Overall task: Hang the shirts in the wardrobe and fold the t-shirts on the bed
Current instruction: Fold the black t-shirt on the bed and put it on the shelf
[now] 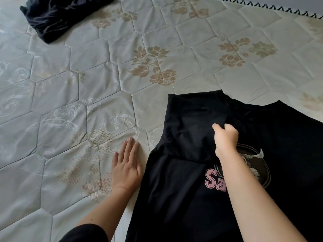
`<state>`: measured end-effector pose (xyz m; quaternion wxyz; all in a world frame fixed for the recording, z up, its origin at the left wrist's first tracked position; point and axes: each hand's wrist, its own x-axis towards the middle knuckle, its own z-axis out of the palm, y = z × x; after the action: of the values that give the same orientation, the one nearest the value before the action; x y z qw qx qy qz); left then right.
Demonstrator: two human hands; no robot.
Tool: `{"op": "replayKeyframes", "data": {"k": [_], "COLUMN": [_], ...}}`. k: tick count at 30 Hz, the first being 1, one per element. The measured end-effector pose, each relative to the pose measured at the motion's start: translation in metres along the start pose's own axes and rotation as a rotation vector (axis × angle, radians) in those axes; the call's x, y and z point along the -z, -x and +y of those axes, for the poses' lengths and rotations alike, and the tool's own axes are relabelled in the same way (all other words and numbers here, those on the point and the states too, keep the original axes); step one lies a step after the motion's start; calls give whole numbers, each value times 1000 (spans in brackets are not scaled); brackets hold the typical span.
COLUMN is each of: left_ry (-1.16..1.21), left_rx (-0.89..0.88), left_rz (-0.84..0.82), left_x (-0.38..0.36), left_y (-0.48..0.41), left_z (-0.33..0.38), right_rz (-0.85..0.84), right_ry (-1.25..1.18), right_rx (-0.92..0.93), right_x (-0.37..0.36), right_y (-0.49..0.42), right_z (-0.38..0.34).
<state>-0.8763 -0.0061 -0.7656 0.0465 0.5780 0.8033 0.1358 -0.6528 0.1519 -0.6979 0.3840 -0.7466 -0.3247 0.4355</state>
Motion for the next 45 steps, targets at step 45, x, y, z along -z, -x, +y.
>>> {"op": "replayKeyframes", "data": {"k": [45], "left_ry": [25], "left_rx": [48], "left_rz": [-28], "left_x": [2], "left_y": [1], "left_z": [2], "right_rz": [-630], "right_ry": [1106], "right_rx": [881], "right_x": [-53], "right_y": [76], "right_z": [54]}}
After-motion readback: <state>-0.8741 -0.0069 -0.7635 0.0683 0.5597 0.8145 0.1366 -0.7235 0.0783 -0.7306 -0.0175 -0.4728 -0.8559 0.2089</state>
